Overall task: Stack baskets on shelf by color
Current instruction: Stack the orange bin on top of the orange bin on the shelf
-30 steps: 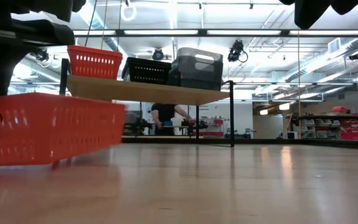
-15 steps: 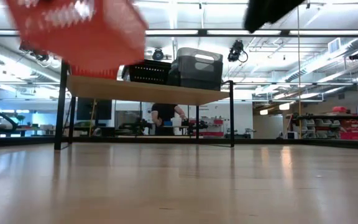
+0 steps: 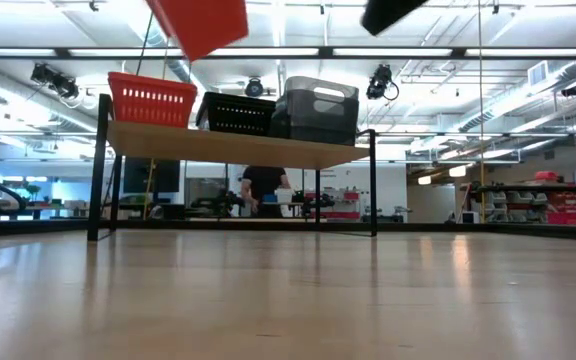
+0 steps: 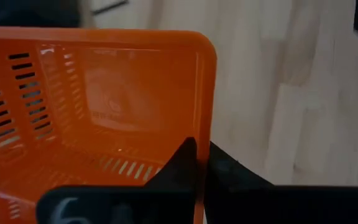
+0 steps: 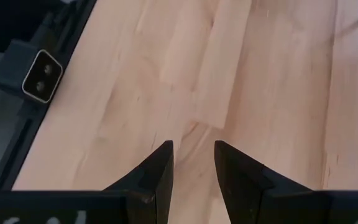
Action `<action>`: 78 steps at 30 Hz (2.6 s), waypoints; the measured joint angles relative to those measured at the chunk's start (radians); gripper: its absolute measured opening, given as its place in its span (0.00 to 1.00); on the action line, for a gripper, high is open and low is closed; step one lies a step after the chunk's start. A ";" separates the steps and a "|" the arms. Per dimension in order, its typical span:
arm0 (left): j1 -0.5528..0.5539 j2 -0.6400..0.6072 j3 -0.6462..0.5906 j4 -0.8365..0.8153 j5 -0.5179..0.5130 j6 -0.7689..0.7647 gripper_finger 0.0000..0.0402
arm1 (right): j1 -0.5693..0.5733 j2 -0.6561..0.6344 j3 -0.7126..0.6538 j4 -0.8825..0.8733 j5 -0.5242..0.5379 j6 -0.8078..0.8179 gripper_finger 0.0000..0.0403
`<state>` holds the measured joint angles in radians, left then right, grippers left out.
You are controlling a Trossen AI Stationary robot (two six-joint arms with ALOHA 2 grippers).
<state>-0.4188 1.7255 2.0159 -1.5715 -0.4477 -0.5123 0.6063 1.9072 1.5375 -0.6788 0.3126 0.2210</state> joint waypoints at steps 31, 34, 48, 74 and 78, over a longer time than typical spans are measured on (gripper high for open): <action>0.678 -0.434 -0.458 0.001 0.250 0.284 0.02 | -0.361 0.003 -0.029 0.188 -0.002 -0.110 0.31; 0.679 -0.426 -0.458 0.001 0.254 0.276 0.02 | -0.375 0.006 -0.075 0.219 -0.013 -0.112 0.31; 0.656 -0.416 -0.279 0.003 0.211 0.286 0.02 | -0.411 0.006 -0.246 0.481 -0.046 -0.090 0.31; 0.523 -0.200 -0.322 0.002 0.203 0.272 0.02 | -0.419 0.006 -0.272 0.542 -0.051 -0.089 0.31; 0.521 -0.199 -0.339 -0.001 0.240 0.269 0.02 | -0.419 0.006 -0.272 0.540 -0.053 -0.090 0.31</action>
<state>0.1020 1.5269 1.6765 -1.5725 -0.2077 -0.2435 0.1871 1.9129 1.2659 -0.1385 0.2600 0.1314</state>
